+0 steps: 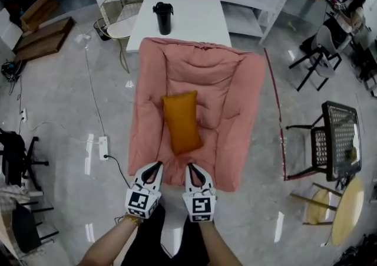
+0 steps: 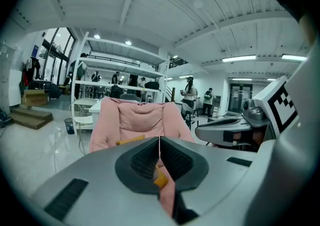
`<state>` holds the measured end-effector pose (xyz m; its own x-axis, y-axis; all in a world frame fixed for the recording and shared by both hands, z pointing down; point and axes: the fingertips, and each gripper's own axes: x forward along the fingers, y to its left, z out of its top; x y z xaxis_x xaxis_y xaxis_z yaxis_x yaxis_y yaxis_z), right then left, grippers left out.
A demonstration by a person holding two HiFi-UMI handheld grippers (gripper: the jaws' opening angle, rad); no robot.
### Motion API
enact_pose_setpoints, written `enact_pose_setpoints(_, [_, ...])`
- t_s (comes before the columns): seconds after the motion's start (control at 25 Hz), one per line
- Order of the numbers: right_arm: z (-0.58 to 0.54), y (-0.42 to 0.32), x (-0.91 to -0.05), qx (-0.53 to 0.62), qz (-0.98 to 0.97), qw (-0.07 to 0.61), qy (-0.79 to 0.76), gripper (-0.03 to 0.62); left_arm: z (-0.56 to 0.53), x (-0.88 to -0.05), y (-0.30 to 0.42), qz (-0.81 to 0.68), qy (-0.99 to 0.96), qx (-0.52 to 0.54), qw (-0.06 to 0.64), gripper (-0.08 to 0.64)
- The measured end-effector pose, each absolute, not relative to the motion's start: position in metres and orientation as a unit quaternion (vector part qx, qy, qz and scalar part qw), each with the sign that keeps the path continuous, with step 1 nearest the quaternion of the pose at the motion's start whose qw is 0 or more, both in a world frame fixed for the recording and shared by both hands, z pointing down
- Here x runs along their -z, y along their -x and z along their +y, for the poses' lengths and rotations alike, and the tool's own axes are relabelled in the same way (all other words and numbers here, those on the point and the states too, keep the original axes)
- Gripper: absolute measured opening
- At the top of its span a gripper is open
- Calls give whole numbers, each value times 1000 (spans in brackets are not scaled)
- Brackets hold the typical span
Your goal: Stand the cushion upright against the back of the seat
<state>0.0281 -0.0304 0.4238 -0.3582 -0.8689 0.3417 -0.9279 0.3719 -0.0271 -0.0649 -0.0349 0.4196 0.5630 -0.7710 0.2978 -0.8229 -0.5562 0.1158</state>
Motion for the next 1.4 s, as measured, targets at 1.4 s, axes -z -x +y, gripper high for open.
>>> enact_pose_setpoints(1.4, [-148,-30,-725,-153,-797,217,-542,93,-148,-699,21,-423,-879,-147,166,15])
